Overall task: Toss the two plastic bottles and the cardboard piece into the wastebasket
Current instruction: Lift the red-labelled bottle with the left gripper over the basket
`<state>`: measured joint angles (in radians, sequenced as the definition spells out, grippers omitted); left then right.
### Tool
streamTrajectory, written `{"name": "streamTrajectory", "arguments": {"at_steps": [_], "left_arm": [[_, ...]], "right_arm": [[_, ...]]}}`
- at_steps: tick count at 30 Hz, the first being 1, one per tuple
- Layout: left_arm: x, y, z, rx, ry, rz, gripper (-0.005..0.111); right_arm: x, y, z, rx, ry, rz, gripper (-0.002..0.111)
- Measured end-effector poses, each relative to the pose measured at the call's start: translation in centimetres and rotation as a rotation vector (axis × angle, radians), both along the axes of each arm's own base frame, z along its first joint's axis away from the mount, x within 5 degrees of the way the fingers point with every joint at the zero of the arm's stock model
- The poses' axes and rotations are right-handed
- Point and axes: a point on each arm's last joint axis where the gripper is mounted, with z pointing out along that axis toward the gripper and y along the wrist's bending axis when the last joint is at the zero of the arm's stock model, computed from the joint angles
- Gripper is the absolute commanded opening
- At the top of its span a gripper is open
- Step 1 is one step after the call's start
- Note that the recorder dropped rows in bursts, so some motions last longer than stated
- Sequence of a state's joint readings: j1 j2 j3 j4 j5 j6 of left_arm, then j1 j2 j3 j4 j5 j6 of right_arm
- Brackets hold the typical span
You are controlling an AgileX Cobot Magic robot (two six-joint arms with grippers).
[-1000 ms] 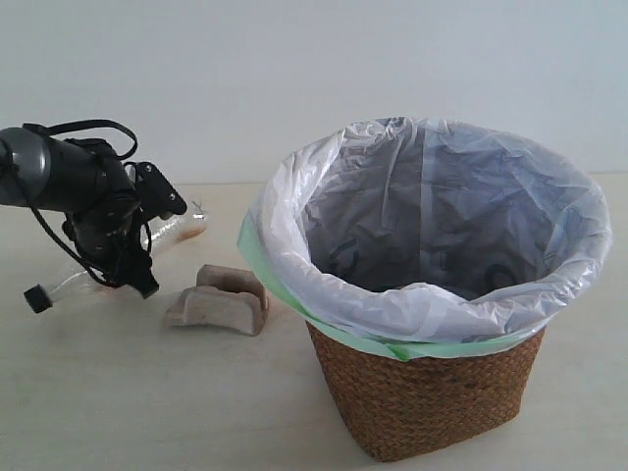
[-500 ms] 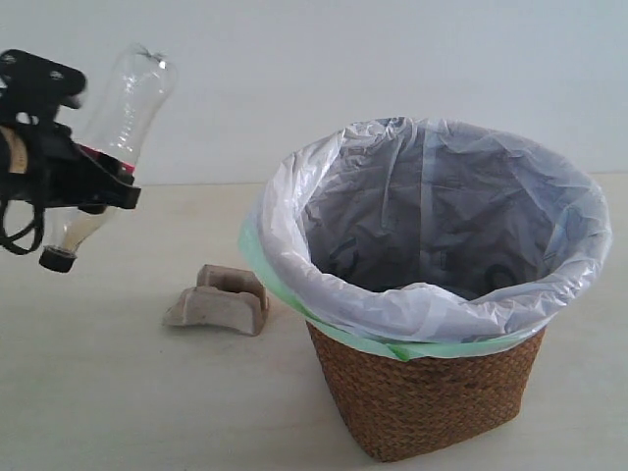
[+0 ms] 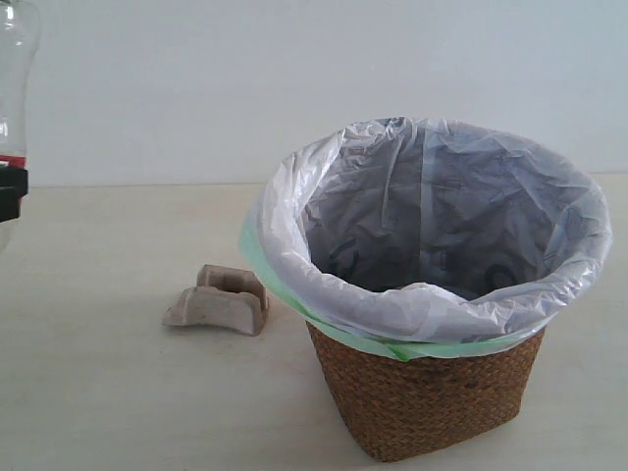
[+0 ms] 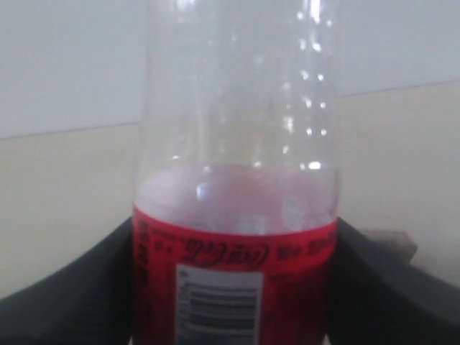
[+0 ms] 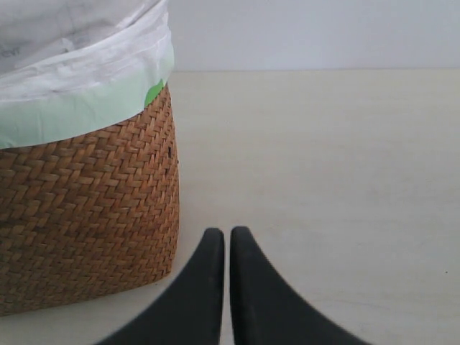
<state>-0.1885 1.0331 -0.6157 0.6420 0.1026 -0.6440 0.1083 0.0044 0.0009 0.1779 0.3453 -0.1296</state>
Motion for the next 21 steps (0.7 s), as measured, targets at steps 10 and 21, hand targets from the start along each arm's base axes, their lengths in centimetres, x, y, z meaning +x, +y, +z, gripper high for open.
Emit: {"name": "streamTrajectory", "arguments": {"at_steps": [10,21], "left_arm": [[-2.0,1.7,0.5,-0.055,0.069,0.192,0.004],[-2.8,3.8,-0.3,0.051,0.171,0.413,0.004]], "right_arm": [[0.0,0.0,0.0,0.0,0.0,0.0,0.0],[0.0,0.0,0.0,0.0,0.0,0.0,0.0]]}}
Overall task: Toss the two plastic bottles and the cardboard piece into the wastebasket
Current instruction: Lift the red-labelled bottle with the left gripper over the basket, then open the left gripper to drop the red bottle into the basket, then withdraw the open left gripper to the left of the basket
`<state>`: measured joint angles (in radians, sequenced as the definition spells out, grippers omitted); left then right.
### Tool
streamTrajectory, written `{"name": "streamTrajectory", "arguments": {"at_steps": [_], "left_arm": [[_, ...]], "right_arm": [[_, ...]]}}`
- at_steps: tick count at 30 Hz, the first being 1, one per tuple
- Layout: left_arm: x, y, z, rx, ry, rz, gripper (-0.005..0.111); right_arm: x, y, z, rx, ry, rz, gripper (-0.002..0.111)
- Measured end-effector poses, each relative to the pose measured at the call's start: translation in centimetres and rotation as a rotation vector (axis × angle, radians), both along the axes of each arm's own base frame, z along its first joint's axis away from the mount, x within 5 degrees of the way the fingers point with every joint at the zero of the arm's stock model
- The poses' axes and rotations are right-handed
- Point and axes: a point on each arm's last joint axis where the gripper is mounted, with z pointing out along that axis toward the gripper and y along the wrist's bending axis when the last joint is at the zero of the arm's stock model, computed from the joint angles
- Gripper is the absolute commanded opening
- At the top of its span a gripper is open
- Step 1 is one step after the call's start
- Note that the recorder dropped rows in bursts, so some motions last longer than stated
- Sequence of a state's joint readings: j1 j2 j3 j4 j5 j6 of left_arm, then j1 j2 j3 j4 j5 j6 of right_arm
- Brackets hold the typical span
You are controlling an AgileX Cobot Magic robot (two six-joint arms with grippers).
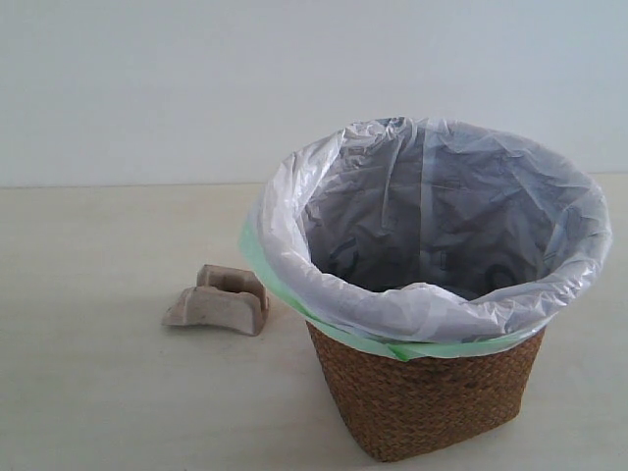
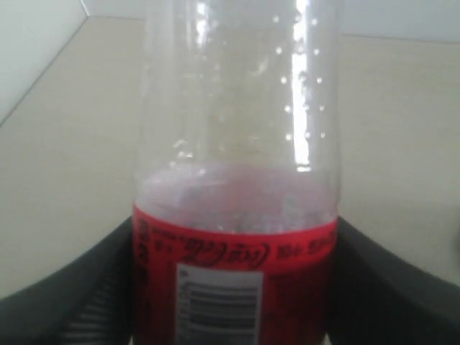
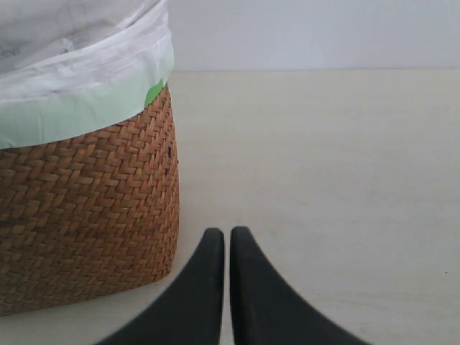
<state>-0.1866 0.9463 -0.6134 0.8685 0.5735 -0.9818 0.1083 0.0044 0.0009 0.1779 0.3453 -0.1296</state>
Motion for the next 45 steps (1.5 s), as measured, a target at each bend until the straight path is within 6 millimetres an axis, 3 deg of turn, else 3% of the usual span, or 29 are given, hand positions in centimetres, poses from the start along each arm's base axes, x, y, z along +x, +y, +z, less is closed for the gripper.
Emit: {"name": "streamTrajectory", "arguments": {"at_steps": [3,5,6,7,8,9,10,12,13,14,15,16,18,22,25,34,40,45], "left_arm": [[0.3,-0.3,0.0,-0.003,-0.013,-0.031,0.004],[1.2,-1.2,-0.2,-0.05,-0.046,-0.106,0.005],[2.4,-2.6,-0.4,-0.145,-0.107,-0.216,0.009],[3.2,-3.6,-0.4,-0.205,-0.151,-0.289,0.022],[4.2,-5.3,0.0,-0.305,-0.223,-0.39,0.047],[5.5,-7.9,1.3,-0.459,-0.327,-0.537,0.07],[6.5,-10.0,3.3,-0.605,-0.404,-0.657,0.086],[7.4,-12.0,6.2,-0.783,-0.456,-0.747,0.106],[7.7,-13.0,7.6,-0.878,-0.46,-0.789,0.109],[8.1,-14.4,10.0,-1.009,-0.447,-0.876,0.108],[8.2,-14.9,10.7,-1.025,-0.447,-0.925,0.108],[8.0,-15.7,12.2,-1.021,-0.442,-1.039,0.107],[7.2,-16.0,12.9,-0.926,-0.399,-1.125,0.107],[7.7,-14.1,11.0,-0.689,-0.228,-1.1,0.107],[7.8,-12.3,10.7,-0.666,-0.189,-1.117,0.107],[6.9,-9.6,10.4,-0.565,-0.19,-1.32,0.107],[6.6,-9.3,10.3,-0.653,-0.131,-1.315,0.107],[7.0,-9.1,9.6,-0.735,-0.087,-1.203,0.104]], "right_arm": [[0.0,0.0,0.0,0.0,0.0,0.0,0.0],[0.0,0.0,0.0,0.0,0.0,0.0,0.0],[0.0,0.0,0.0,0.0,0.0,0.0,0.0],[0.0,0.0,0.0,0.0,0.0,0.0,0.0],[0.0,0.0,0.0,0.0,0.0,0.0,0.0],[0.0,0.0,0.0,0.0,0.0,0.0,0.0],[0.0,0.0,0.0,0.0,0.0,0.0,0.0],[0.0,0.0,0.0,0.0,0.0,0.0,0.0],[0.0,0.0,0.0,0.0,0.0,0.0,0.0],[0.0,0.0,0.0,0.0,0.0,0.0,0.0],[0.0,0.0,0.0,0.0,0.0,0.0,0.0],[0.0,0.0,0.0,0.0,0.0,0.0,0.0],[0.0,0.0,0.0,0.0,0.0,0.0,0.0],[0.0,0.0,0.0,0.0,0.0,0.0,0.0],[0.0,0.0,0.0,0.0,0.0,0.0,0.0],[0.0,0.0,0.0,0.0,0.0,0.0,0.0],[0.0,0.0,0.0,0.0,0.0,0.0,0.0],[0.0,0.0,0.0,0.0,0.0,0.0,0.0]]}}
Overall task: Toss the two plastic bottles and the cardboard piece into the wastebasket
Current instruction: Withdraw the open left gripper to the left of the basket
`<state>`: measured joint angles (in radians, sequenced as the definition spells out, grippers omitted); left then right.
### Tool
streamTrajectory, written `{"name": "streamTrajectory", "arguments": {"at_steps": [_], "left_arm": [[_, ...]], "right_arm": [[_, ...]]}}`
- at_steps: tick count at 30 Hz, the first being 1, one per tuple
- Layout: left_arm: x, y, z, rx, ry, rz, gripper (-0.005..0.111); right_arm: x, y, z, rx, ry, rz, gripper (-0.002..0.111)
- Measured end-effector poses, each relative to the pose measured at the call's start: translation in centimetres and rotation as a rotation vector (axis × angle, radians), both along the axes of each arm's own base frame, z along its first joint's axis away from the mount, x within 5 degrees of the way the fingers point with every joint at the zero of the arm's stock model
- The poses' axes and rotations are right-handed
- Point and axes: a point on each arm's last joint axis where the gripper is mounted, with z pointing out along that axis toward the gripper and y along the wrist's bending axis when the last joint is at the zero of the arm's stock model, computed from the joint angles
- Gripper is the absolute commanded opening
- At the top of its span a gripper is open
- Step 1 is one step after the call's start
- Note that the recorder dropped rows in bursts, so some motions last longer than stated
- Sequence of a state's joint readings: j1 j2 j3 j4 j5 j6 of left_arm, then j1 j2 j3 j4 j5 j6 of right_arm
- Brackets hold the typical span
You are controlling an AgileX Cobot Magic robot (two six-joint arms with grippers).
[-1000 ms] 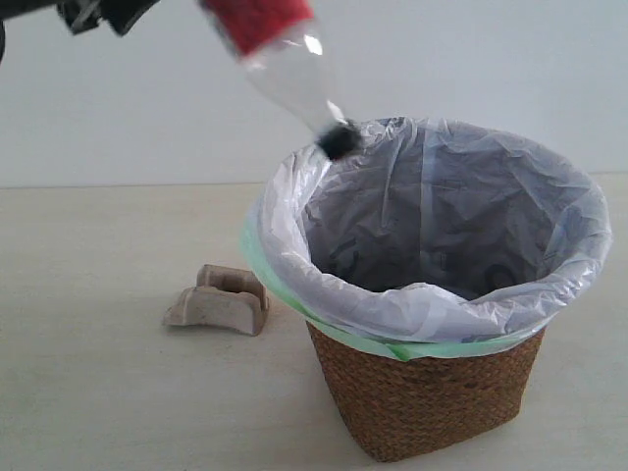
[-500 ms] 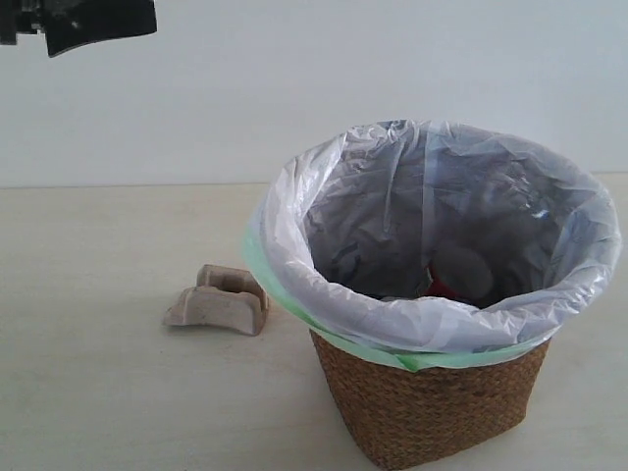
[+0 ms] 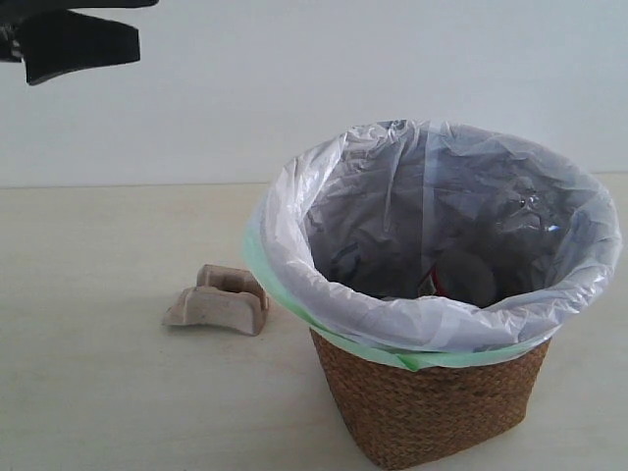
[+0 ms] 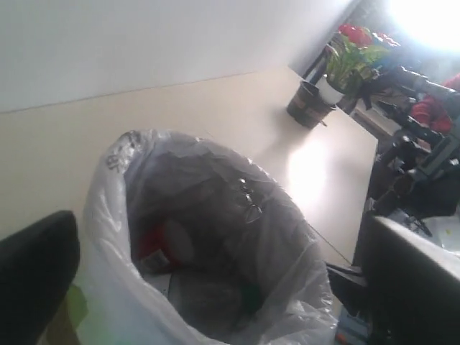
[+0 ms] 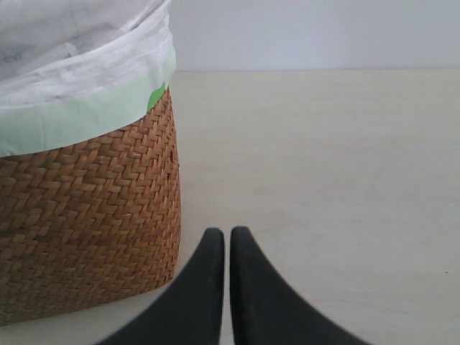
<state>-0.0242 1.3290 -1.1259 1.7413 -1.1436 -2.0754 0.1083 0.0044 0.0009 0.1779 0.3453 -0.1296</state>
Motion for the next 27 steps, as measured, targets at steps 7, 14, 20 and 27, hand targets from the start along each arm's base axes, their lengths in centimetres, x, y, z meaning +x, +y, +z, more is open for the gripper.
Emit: {"name": "streamTrajectory", "arguments": {"at_steps": [7,14,20,27], "left_arm": [[1.7,0.7,-4.8,0.031,0.148,0.159,0.063],[3.5,0.9,-8.8,0.059,0.273,0.188,0.084],[4.4,0.8,-11.3,0.093,0.307,0.167,0.084],[5.7,1.4,-12.9,0.136,0.324,0.267,0.084]], "right_arm": [[0.0,0.0,0.0,0.0,0.0,0.0,0.0],[0.0,0.0,0.0,0.0,0.0,0.0,0.0],[0.0,0.0,0.0,0.0,0.0,0.0,0.0],[0.0,0.0,0.0,0.0,0.0,0.0,0.0]]}}
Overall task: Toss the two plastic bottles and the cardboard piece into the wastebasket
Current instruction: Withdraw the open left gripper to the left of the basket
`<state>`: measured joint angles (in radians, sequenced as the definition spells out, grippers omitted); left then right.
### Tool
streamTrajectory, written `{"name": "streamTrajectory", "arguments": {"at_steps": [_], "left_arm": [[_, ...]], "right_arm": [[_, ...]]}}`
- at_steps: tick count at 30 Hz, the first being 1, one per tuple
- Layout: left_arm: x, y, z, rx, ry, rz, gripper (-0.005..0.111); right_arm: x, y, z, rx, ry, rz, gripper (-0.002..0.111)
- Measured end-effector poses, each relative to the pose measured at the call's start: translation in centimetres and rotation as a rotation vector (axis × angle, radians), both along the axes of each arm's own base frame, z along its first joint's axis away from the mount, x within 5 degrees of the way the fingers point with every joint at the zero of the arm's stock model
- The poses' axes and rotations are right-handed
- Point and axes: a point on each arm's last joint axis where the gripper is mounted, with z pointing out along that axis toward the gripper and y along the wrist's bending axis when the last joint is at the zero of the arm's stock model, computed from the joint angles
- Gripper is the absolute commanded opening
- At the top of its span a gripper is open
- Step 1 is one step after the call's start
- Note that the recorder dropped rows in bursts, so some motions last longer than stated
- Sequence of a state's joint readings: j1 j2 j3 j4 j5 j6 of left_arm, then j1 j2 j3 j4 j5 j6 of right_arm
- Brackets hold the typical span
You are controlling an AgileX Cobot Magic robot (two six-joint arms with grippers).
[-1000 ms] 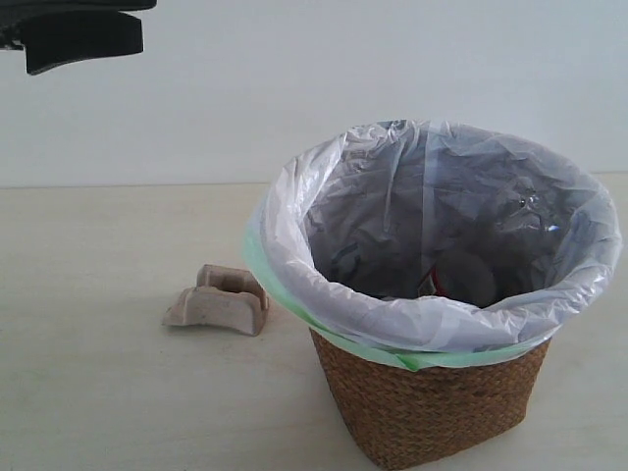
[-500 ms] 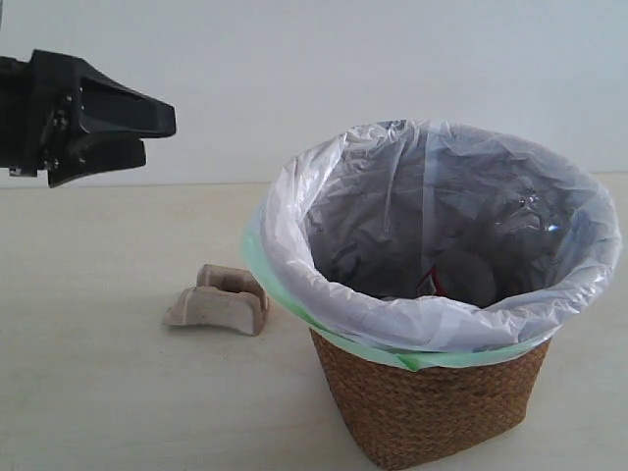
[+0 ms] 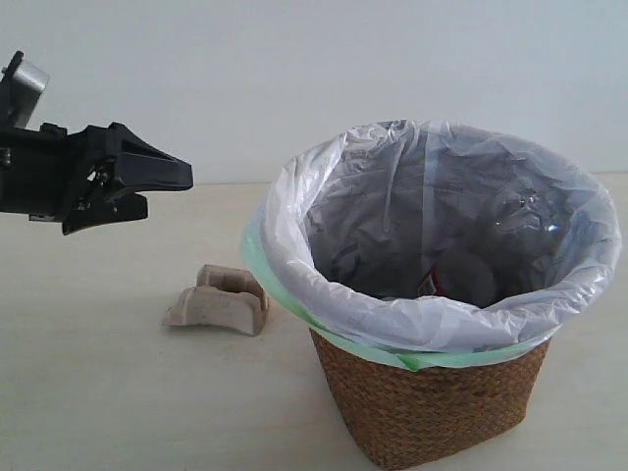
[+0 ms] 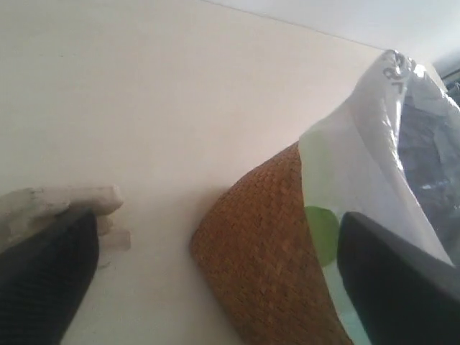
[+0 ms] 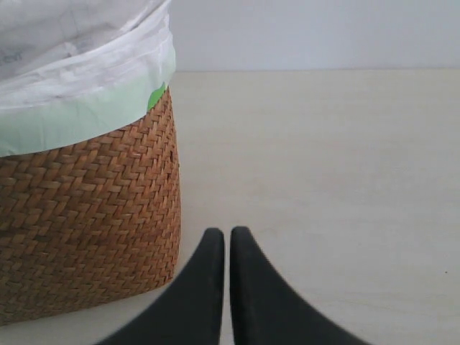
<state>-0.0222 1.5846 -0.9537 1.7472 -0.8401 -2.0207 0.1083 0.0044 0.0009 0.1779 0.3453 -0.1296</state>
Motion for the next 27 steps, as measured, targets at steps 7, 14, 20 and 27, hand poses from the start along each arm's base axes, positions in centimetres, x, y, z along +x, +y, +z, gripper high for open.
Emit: {"name": "streamTrajectory", "arguments": {"at_steps": [7,14,20,27], "left_arm": [[0.2,0.1,-0.2,-0.013,0.037,0.042,0.071],[-0.1,0.1,-0.8,-0.014,0.061,0.044,0.071],[-1.2,0.0,-2.0,-0.029,0.116,0.016,0.071],[-2.0,-0.3,-2.4,-0.045,0.129,-0.045,0.071]], "right_arm": [[0.0,0.0,0.0,0.0,0.0,0.0,0.0],[0.0,0.0,0.0,0.0,0.0,0.0,0.0],[0.0,0.0,0.0,0.0,0.0,0.0,0.0],[0.0,0.0,0.0,0.0,0.0,0.0,0.0]]}}
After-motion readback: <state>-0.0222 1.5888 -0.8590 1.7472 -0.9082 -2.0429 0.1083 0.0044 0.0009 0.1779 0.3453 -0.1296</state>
